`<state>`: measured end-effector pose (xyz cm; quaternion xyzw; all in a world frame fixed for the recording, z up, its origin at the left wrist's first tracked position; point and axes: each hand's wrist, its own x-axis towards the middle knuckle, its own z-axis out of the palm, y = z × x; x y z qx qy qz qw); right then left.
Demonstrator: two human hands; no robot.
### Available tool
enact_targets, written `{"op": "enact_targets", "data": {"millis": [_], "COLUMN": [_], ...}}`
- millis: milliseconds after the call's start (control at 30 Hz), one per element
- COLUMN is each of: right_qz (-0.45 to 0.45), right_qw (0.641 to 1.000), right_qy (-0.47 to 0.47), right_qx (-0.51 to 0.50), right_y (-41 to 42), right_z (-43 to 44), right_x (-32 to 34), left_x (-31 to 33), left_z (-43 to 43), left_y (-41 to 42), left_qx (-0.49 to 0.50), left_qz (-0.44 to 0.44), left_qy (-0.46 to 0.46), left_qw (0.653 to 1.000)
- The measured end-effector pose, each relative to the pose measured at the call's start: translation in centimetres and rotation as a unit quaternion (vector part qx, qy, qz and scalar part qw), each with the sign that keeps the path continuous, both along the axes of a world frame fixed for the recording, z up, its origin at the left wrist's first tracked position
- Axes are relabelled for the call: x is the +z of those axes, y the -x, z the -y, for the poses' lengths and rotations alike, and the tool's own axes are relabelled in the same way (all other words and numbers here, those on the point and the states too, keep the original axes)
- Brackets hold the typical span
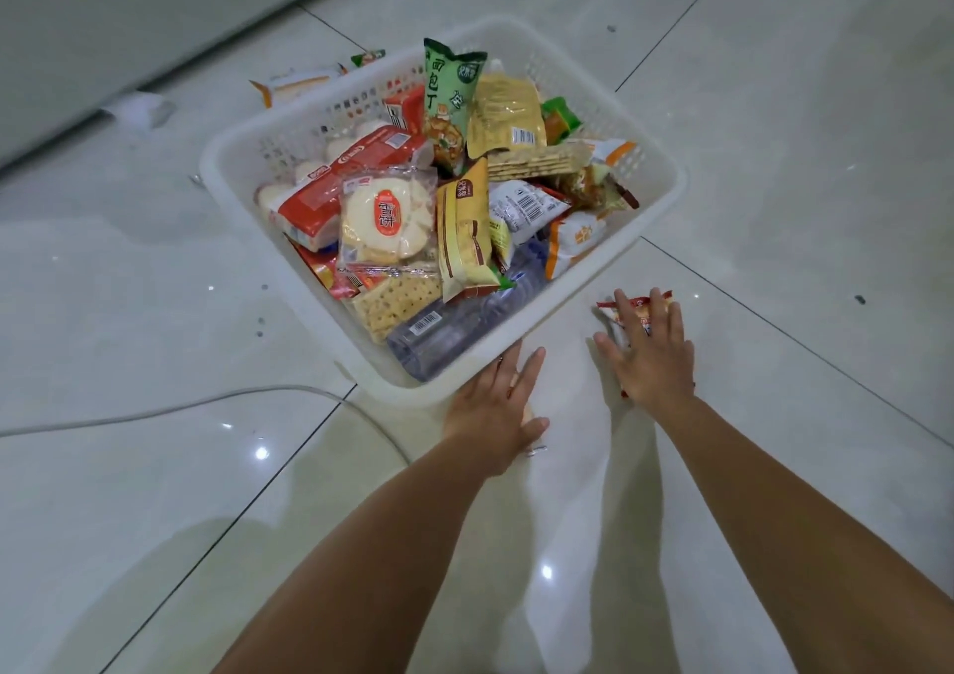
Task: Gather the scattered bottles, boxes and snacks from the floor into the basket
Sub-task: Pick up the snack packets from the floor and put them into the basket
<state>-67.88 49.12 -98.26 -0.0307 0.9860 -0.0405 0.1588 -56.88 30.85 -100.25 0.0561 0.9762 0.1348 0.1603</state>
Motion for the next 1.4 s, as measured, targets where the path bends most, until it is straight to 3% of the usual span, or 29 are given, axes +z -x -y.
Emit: {"op": "enact_targets", "data": {"millis": [100,300,667,800,933,1000,1200,1400], "right_qz": [-0.031,-0.037,-0.077,-0.043,-0.023,-0.058,-0.169,-0.214], "right_qw": [0.999,0.999,0.996,0.997,0.996,0.994,0.977,0.971], "right_qy": [-0.005,-0.006,-0.041,-0.050,-0.054,-0.025,0.049,0.067], "right_qx": [0.029,0.008,-0.026,-0.043,-0.061,-0.090,-0.118,-0.078], "right_y": [-1.2,-1.9,-8.6,-10.5,-10.2,-8.6,-2.1,1.6], "right_z": [-0.4,-1.5,-0.3,0.0,0.3,1.3,6.9,14.1], "right_x": [-0.5,-0.7,-1.0,-0.3,2.1,4.8,15.3,22.2], "left_x": [-0.1,0.1,3.0,6.2,10.0,12.8,20.0,25.1], "left_z": [-0.1,-1.8,-0.3,0.4,2.4,4.7,14.1,17.1], "left_y": [0.2,-0.7,-1.4,-1.1,0.7,1.8,5.9,8.3], "left_qx": [-0.046,0.065,-0.120,-0.237,-0.349,-0.332,-0.145,-0.173], "left_qz": [-0.031,0.022,0.038,-0.069,-0.203,-0.231,-0.247,-0.256], "left_qy": [-0.009,-0.016,-0.054,-0.062,-0.079,-0.037,0.028,0.062], "left_qw": [0.998,0.998,0.991,0.967,0.911,0.914,0.958,0.949]}}
